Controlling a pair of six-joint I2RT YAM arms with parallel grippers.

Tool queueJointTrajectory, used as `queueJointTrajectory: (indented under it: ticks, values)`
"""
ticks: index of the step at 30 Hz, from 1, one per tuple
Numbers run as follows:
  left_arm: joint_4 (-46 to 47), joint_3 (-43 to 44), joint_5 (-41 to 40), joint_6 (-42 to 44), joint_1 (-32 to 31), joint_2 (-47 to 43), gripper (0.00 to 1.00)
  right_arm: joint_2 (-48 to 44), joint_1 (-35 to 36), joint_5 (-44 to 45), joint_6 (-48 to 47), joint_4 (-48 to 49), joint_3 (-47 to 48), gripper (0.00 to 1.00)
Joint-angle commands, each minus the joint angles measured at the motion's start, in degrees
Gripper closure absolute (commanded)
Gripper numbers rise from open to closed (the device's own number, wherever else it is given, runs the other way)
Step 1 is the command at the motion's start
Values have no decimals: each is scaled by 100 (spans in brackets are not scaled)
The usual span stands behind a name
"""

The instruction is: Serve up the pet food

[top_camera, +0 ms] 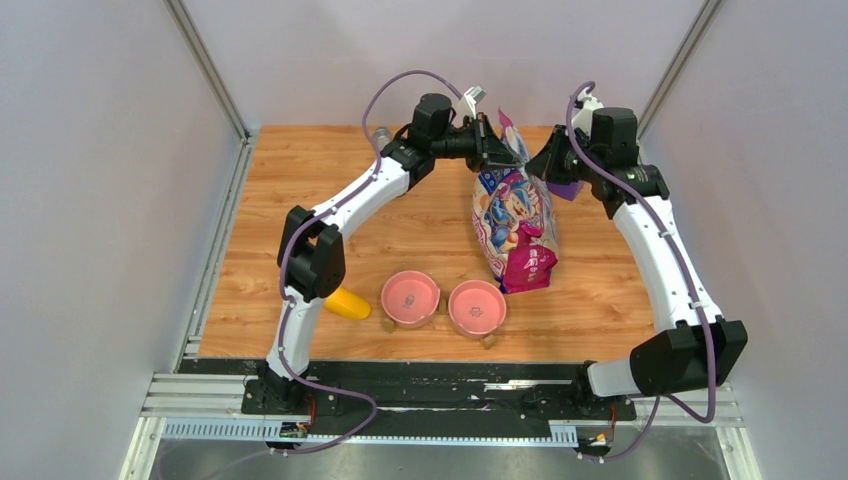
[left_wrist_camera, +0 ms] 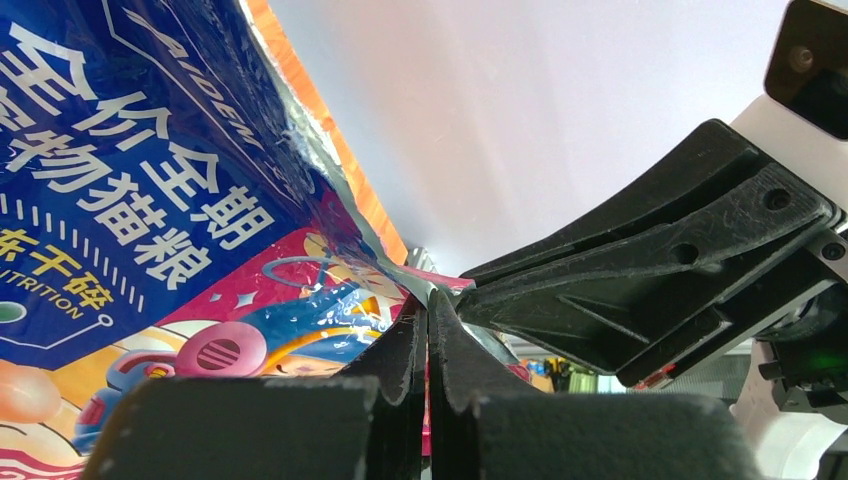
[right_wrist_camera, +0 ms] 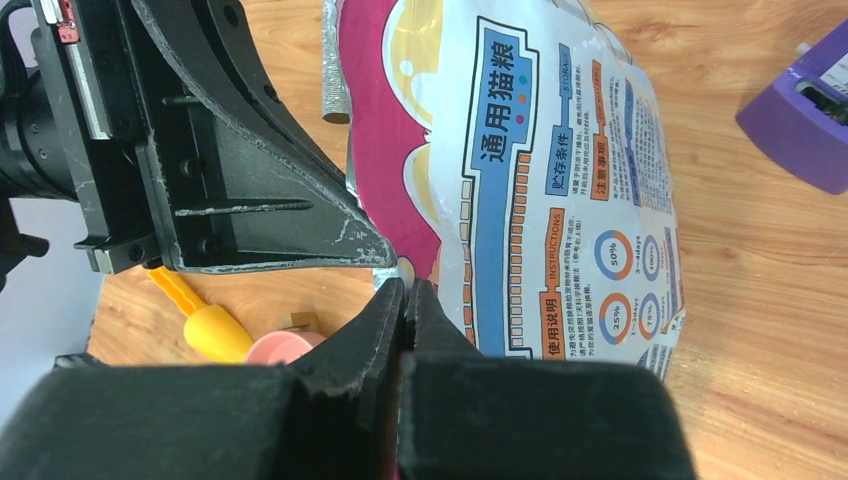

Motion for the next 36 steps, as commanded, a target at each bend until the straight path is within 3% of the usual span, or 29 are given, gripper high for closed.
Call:
queueJointTrajectory:
  ticks: [1,5,12,18,24,30,36]
  values:
    - [123,172,207,176,10,-101,100,-36,228,1096,-332,-62,163,100]
    - [46,209,208,221,10,-102,100,28,486,1795,-631,-212,262,100]
    - [-366,322,119,502,6,-129,100,136,1001,3803,-1493,-376,263,100]
    - [-851,476,-56,746,9,-86,100,129,1069,4641,-1776,-297,243,100]
    - [-1076,542,-168,800,10,-41,100,79,1075,4740,-1773,-187,119,100]
    - [-775,536,-81,614,10,-4,100,40,1078,3608,-1681,-244,85,100]
    - [-593,552,-10,466,10,13,100,87,1074,3445,-1366,-444,89,100]
